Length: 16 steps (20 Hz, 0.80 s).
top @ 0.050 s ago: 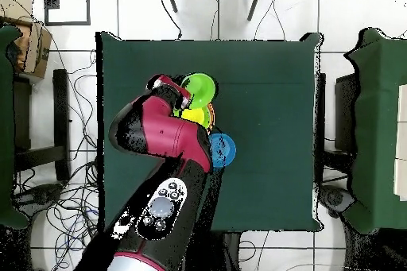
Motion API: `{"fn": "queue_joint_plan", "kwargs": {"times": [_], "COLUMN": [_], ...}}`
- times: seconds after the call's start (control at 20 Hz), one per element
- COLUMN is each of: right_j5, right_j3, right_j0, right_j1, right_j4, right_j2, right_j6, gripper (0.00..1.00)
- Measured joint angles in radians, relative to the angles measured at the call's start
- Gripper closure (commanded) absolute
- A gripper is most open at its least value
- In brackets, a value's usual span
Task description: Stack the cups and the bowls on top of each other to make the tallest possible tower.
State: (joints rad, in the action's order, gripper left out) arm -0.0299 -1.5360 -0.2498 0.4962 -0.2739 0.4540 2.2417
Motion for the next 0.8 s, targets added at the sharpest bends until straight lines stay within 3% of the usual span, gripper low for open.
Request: {"fn": "queue_joint_plan", "kwargs": {"times": [0.65,0.7,0.8], "right_j5": [-0.024,-0.025,-0.026], "right_j3": [-0.009,-0.009,-0.009], "right_j0": [0.004,0.005,0.006], "right_j1": [0.005,0.005,0.005], "right_j4": [0.0,0.0,0.0], "right_j2": [-0.002,-0.002,-0.002], "right_j6": [0.0,0.0,0.0], "gripper": [1.0,0.0,0.0]}}
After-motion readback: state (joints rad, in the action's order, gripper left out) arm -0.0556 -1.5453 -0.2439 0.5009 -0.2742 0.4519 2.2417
